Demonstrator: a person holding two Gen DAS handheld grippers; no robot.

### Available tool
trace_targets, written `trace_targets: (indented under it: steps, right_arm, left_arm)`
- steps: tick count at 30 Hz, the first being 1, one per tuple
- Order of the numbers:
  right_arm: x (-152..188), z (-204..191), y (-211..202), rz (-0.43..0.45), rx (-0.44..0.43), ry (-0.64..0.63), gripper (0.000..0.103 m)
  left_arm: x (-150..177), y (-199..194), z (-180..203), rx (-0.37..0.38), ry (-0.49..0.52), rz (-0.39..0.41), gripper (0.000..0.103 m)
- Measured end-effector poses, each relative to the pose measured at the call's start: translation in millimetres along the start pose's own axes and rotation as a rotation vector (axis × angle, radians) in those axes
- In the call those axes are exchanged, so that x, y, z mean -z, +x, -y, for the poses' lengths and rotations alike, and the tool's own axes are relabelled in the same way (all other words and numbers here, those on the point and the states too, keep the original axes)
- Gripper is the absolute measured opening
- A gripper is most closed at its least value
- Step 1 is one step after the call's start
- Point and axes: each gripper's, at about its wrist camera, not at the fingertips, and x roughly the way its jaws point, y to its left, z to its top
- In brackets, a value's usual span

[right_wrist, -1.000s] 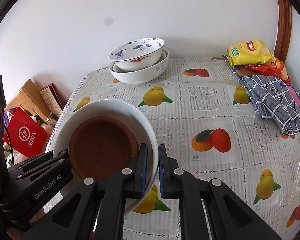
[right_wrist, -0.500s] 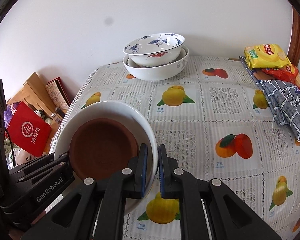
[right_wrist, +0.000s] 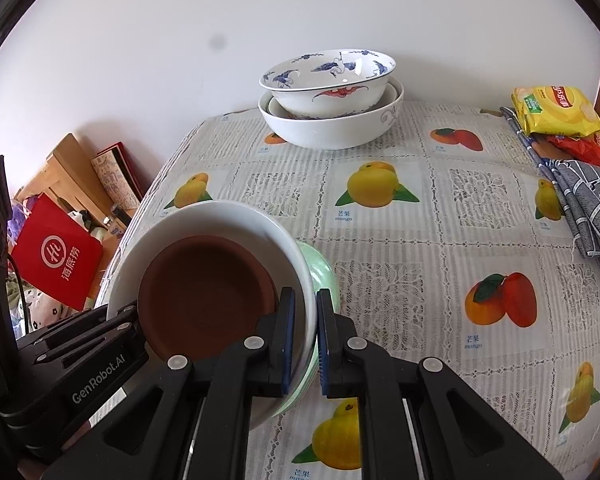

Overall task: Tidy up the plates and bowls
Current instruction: 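Lift the white bowl with both grippers and carry it to the plate stack, then lower the white bowl with both grippers onto the green plate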

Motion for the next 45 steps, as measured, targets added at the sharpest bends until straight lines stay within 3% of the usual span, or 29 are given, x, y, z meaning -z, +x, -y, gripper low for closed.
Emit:
trace_targets:
  steps: [17,45]
  right_arm:
    - [3.5,-3.0,35.4,-0.063,0.008,-0.013,0.010]
    - [5.1,-3.6,21.0,-0.014,0.048,-0.085,0.016]
  left_arm:
    - [-0.3,31.2,-15.1,-0.011,-0.025,-0.050,0.011]
    - [0.2,31.0,-16.5,-0.016,-0.018,-0.041,0.012]
